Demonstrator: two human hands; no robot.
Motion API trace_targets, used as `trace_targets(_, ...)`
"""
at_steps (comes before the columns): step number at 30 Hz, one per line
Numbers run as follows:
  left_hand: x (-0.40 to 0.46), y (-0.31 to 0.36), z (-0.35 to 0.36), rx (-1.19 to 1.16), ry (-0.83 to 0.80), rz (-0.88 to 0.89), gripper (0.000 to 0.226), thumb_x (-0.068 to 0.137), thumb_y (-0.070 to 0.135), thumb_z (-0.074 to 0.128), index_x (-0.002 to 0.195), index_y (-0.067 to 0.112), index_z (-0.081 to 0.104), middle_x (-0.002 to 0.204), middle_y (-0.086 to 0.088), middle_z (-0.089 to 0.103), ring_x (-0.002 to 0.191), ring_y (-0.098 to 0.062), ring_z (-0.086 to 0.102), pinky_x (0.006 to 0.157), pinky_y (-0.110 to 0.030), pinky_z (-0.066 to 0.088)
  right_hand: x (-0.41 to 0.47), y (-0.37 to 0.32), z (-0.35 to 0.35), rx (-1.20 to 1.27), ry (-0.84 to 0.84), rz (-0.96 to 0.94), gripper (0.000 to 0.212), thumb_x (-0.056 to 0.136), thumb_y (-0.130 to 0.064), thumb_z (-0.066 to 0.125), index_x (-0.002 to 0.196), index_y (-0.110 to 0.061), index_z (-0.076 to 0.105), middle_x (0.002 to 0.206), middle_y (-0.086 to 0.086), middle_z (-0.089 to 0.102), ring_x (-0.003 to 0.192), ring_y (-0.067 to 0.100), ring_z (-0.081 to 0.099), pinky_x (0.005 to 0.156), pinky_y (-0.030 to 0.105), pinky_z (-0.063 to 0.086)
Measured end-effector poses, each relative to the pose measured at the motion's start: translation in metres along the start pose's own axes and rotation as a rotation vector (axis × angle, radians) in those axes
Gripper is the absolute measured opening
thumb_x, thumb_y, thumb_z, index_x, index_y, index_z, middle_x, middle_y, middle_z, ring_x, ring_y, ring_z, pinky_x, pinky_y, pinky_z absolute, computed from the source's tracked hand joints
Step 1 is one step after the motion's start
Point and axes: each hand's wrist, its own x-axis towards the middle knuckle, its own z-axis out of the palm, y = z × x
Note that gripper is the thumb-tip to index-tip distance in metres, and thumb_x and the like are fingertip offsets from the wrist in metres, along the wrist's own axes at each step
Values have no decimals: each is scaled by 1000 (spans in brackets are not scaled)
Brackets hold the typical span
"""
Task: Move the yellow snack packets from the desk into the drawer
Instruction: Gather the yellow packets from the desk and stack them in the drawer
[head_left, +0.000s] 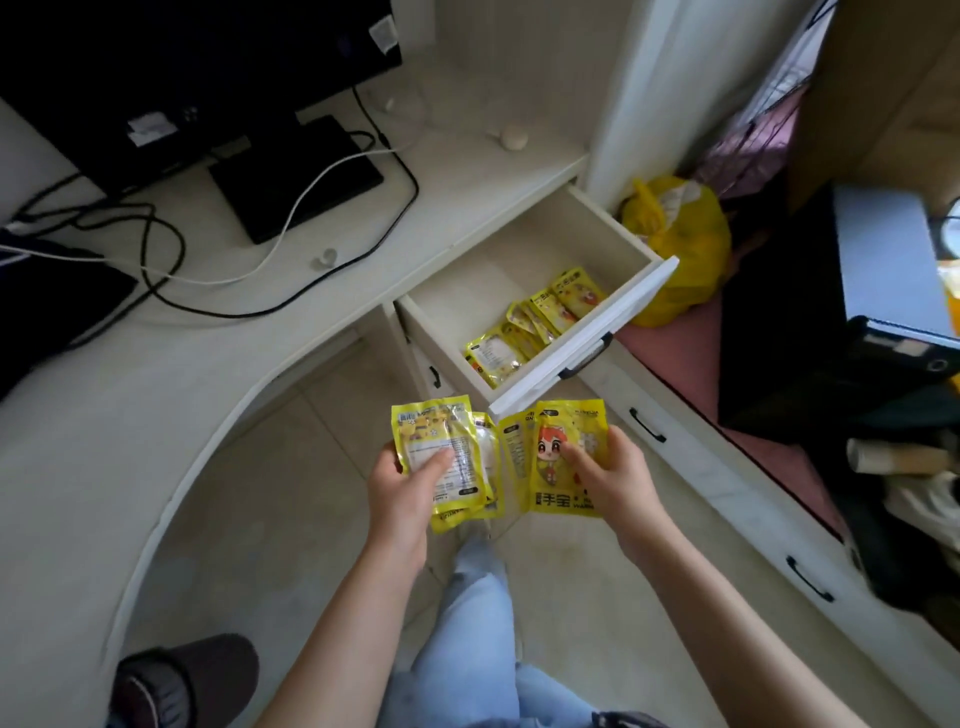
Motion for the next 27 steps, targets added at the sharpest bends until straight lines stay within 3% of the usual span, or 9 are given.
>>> trace_targets(6,65,41,48,32,-74,-51,20,81,4,73,98,11,65,89,-7,74,67,-14,72,51,-24,54,75,-41,-1,-47,18,6,18,89,-27,65,103,-16,60,97,6,70,88,22,69,76,39,57)
trace_targets(12,128,72,86,61,-75,-151,23,83,5,69,106,8,64,97,-15,73,80,-28,70,68,-38,59,143,-75,9,-104,-22,37,20,90,-27,63,107,-18,59,102,4,69,92,21,68,83,44,57)
trace_targets(16,162,76,107,67,5,-225,25,78,6,65,103,4,64,102,-21,69,93,-33,66,91,-55,52,188,-90,16,-178,-40,54,19,90,-27,63,104,-16,57,101,6,69,92,25,68,83,45,57)
trace_targets(19,182,76,127,70,63,-250,21,77,6,63,98,6,65,97,-19,69,86,-31,65,88,-48,52,222,-101,22,-259,-63,43,20,89,-27,64,101,-14,56,97,8,68,86,24,69,77,43,58)
trace_targets(23,208,72,151,121,99,-276,24,79,8,63,103,5,61,104,-21,68,94,-34,66,88,-50,52,271,-109,32,-352,-178,66,41,89,-32,63,121,-8,52,110,12,66,96,27,66,86,48,56)
trace_targets(27,227,66,173,165,172,-288,18,81,4,62,97,9,58,102,-18,68,90,-31,66,81,-40,53,319,-112,45,-445,-272,95,58,90,-34,62,138,-8,42,126,11,60,108,24,61,91,41,53)
